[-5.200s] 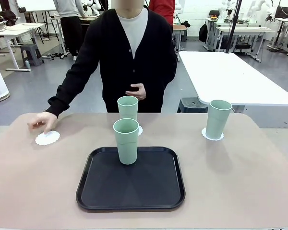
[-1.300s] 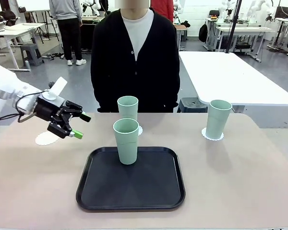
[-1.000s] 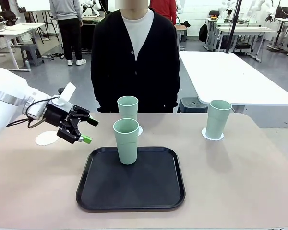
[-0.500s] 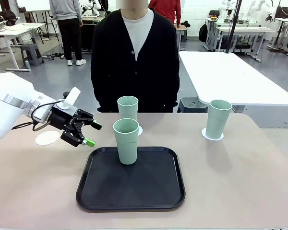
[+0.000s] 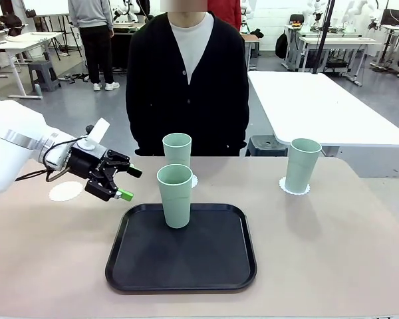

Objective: Place coasters on the table and set cups on them.
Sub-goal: Take one Reusable plastic cup from the Flat Tray and place it on a coaster set by the human.

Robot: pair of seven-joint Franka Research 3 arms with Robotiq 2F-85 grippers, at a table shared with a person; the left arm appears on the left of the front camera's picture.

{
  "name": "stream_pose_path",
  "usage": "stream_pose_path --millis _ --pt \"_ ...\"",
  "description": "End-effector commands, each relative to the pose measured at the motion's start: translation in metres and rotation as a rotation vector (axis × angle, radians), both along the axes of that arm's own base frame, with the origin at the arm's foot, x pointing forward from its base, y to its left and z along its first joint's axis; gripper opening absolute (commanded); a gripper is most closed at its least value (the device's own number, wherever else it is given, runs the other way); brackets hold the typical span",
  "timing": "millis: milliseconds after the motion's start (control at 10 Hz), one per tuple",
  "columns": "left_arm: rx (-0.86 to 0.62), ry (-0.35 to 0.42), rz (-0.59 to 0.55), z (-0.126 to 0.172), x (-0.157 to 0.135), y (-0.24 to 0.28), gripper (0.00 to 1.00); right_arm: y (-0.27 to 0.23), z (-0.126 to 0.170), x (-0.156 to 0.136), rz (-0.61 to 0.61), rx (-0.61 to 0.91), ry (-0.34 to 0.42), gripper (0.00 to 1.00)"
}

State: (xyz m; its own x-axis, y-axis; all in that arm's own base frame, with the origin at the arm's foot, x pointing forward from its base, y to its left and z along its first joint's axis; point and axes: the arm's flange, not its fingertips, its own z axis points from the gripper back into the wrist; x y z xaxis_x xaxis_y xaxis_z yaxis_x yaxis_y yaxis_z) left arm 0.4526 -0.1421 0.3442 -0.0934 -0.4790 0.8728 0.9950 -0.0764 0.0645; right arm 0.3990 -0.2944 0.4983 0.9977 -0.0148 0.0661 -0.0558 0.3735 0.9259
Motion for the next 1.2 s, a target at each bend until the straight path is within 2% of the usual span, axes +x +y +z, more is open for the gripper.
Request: stream_pose_path --millis 0,700,1100 --pt "-0.165 -0.024 0.006 -0.015 0.004 -0.002 1.00 0.000 0.001 0.000 -0.002 0.011 0.002 1.00" --pt "-0.268 -0.014 -0.027 -0.054 0.010 -0.027 1.00 0.000 0.001 0.000 -0.002 0.011 0.002 1.00" --pt "-0.299 0.003 -0.013 -0.072 0.024 -0.036 1.00 0.000 0.001 0.000 -0.002 0.011 0.002 1.00"
